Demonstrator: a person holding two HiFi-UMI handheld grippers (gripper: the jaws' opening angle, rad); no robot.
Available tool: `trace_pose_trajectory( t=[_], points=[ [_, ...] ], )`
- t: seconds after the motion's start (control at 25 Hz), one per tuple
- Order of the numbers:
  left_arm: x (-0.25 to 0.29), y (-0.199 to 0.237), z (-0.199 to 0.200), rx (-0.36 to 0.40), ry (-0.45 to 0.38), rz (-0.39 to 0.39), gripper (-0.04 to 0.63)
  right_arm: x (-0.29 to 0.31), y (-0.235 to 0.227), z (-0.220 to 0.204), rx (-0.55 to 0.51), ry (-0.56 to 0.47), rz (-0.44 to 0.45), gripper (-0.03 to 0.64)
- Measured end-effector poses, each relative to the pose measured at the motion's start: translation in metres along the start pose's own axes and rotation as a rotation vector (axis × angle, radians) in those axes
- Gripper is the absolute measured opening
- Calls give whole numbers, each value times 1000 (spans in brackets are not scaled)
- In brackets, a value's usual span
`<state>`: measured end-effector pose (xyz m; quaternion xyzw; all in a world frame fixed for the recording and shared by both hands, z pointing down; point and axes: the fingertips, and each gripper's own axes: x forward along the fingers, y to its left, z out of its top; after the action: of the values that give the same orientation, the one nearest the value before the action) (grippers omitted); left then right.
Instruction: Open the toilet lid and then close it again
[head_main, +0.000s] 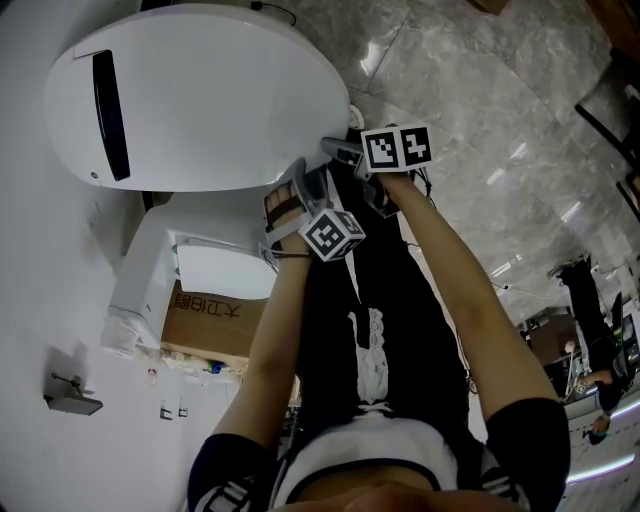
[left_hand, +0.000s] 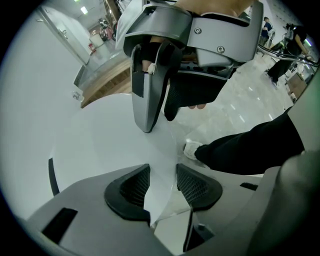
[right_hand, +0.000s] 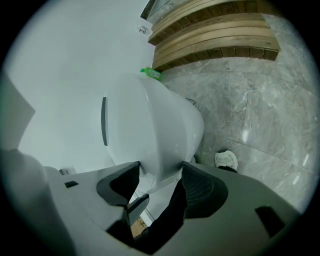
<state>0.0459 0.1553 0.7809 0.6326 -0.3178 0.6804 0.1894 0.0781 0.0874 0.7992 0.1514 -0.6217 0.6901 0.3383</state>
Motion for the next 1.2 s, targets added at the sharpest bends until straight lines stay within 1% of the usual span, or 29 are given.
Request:
trace_pose_trajectory(
  t=[0.16, 0.28, 0.44, 0.52, 0.56, 0.6, 0.64, 0.68, 0.72, 0.8, 0.84, 0.92, 1.0, 1.12, 1.16, 1.2],
  points=[
    [14, -4, 1, -3, 9, -36, 176, 9, -10, 3, 16, 5, -25, 242],
    [19, -2, 1, 4, 20, -27, 175, 13, -15, 5, 19, 13, -25, 242],
    [19, -2, 2, 2, 10, -25, 175, 13, -15, 6, 14, 10, -19, 242],
    [16, 1, 1, -22, 20, -26, 161, 11, -14, 5, -18, 22, -48, 242],
    [10, 7, 0, -45, 24, -10, 125, 8, -13, 1, -47, 34, -73, 242],
    [3, 14, -2, -75, 23, 10, 33, 5, -12, -4, -78, 48, -102, 241],
    [-5, 21, -2, -114, 16, 22, 9, 0, -10, -8, -109, 58, -130, 241],
    [-12, 28, -1, -163, 3, 20, 9, -4, -8, -11, -138, 60, -154, 237],
    [-18, 35, 0, -221, -13, 8, 9, -10, -6, -10, -165, 50, -177, 214],
    [-31, 51, 3, -332, -47, -22, 8, -23, 3, -4, -222, 3, -216, 73],
    [-41, 56, 4, -377, -62, -42, 8, -32, 11, -3, -250, -20, -223, 40],
    [-64, 63, 3, -461, -89, -90, 6, -48, 35, -6, -306, -57, -208, 28],
    [-82, 76, 2, -556, -134, -133, 6, -61, 64, -1, -382, -107, -180, 17],
    [-109, 95, 6, -705, -260, -208, 6, -79, 116, 9, -521, -186, -121, 11],
    [-121, 100, 6, -740, -304, -227, 6, -85, 135, 8, -561, -201, -91, 9],
    [-134, 105, 5, -756, -344, -230, 6, -91, 154, 5, -594, -211, -59, 9]
  ],
)
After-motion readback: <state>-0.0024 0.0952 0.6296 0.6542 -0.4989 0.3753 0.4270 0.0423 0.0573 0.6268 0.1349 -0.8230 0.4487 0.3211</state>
